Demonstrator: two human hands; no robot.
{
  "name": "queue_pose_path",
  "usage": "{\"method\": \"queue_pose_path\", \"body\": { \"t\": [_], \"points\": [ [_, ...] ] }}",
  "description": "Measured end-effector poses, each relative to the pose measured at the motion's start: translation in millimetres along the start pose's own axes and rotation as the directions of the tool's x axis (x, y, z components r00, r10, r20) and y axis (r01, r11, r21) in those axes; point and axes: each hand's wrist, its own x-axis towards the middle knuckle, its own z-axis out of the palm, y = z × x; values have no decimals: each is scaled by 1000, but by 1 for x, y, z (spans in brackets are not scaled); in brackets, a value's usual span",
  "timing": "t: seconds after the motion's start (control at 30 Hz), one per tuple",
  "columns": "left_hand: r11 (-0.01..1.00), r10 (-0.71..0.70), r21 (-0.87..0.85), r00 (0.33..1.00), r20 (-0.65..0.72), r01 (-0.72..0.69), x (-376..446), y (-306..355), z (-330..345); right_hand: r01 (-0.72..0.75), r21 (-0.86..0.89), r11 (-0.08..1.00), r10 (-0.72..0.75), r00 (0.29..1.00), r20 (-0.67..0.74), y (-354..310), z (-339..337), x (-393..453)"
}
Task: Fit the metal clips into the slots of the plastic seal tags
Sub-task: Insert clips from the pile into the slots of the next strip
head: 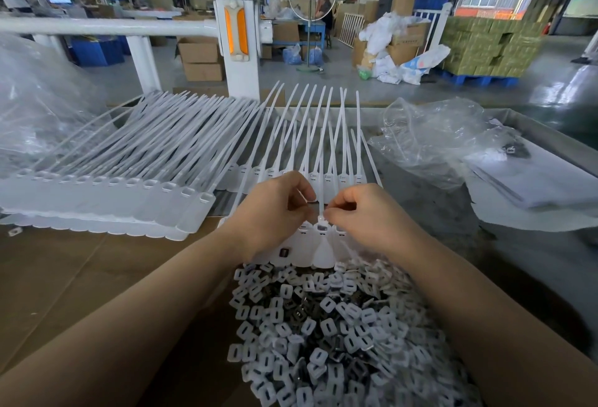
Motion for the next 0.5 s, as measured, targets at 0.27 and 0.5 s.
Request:
{"method": "queue_pose_path", "body": {
  "t": [0.27, 0.5],
  "points": [
    [999, 8, 51, 995, 98, -13, -1, -6, -7, -8, -40, 999, 9, 999, 33, 0, 4, 0],
    [998, 45, 42, 993, 108, -50, -1, -8, -9, -21, -84, 996, 23, 999, 30, 2, 3, 2]
  ]
}}
